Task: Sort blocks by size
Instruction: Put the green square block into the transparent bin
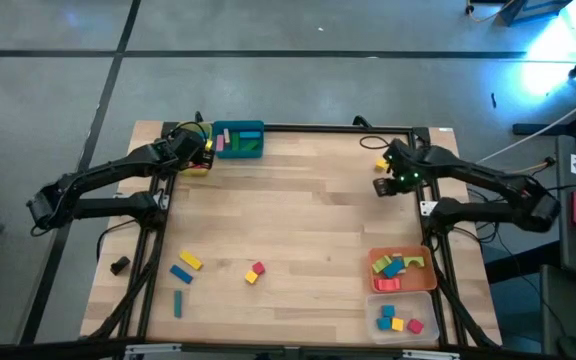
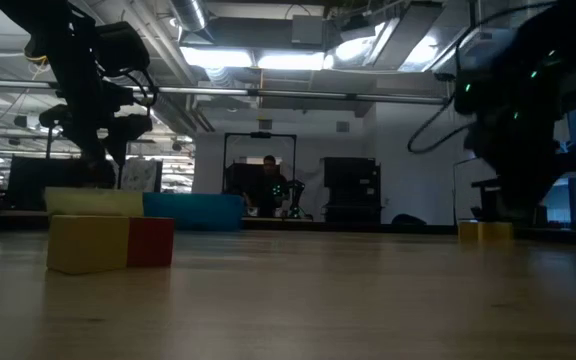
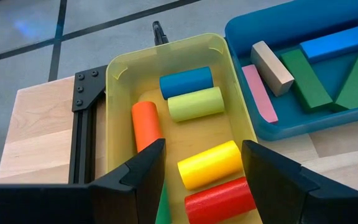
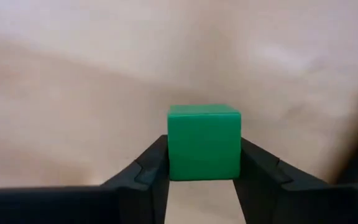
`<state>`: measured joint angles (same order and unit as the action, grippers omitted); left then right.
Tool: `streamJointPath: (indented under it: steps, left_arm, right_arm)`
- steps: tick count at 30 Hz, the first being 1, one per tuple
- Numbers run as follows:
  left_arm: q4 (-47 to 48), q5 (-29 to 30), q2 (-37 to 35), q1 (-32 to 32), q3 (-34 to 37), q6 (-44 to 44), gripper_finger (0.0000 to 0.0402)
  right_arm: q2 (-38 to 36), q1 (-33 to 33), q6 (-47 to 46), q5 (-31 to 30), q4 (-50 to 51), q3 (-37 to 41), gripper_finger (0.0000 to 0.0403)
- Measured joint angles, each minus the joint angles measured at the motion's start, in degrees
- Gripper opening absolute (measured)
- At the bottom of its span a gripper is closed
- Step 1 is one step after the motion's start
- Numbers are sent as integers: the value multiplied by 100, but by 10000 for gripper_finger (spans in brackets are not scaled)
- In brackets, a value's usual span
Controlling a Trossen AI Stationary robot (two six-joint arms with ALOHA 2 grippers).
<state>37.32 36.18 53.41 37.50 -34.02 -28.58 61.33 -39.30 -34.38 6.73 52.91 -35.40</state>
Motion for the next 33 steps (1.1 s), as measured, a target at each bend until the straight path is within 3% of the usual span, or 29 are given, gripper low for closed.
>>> streamJointPath:
  steps: [4, 9, 18, 26, 33]
  left_arm:
    - [-2, -1, 0, 0, 0, 0, 196]
    - [-2, -1, 0, 0, 0, 0, 196]
    - [-2, -22, 0, 0, 0, -144, 196]
    - [-1, -151, 0, -2, 0, -148, 196]
    - [-2, -151, 0, -2, 0, -149, 196]
  right_arm:
    - [-651, 577, -589, 843, -46, -2, 141]
    - [-1321, 1794, -1797, 1025, -357, -2, 141]
    - [-1474, 4494, -3465, 157, -2035, -7, 142]
    - [-1094, 6738, -5166, -757, -2352, -9, 142]
    - [-580, 8101, -6329, -1219, -2592, -346, 142]
